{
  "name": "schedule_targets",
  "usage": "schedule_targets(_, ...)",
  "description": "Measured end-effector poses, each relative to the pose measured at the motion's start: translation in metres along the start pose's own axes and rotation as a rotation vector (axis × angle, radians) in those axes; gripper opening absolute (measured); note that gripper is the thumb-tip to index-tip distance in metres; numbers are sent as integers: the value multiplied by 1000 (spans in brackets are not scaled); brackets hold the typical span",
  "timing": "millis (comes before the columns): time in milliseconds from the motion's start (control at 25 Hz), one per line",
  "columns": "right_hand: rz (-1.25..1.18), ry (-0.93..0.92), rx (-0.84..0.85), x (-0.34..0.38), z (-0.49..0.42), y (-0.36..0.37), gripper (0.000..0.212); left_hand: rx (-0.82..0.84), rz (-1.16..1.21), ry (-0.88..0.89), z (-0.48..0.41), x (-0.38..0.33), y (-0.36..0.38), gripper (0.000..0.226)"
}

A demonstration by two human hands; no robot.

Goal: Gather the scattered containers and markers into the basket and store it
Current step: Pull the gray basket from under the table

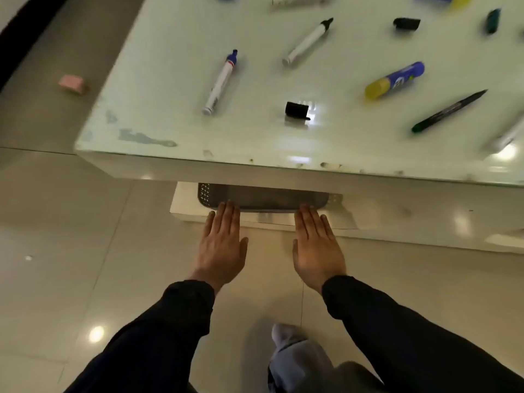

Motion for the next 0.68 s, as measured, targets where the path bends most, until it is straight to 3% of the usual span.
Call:
schedule_targets(120,28,2,-49,-9,-30,20,68,-78,8,-17,-26,3,21,68)
schedule_targets(400,77,-36,-13,-19,-69,37,60,-73,-31,-36,-67,8,37,56)
schedule_targets(680,68,-119,-9,-18,-56,13,59,25,-22,-47,-55,4,18,61)
Point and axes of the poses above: each hand's wrist, its own z-axis away from the middle knuckle, its own y-axis out of the palm, x = y × z, the point moved 3 cm from there along -z, towards the middle knuckle, and after that the axes turned 6 degrees about -y, right-handed, at the moved point
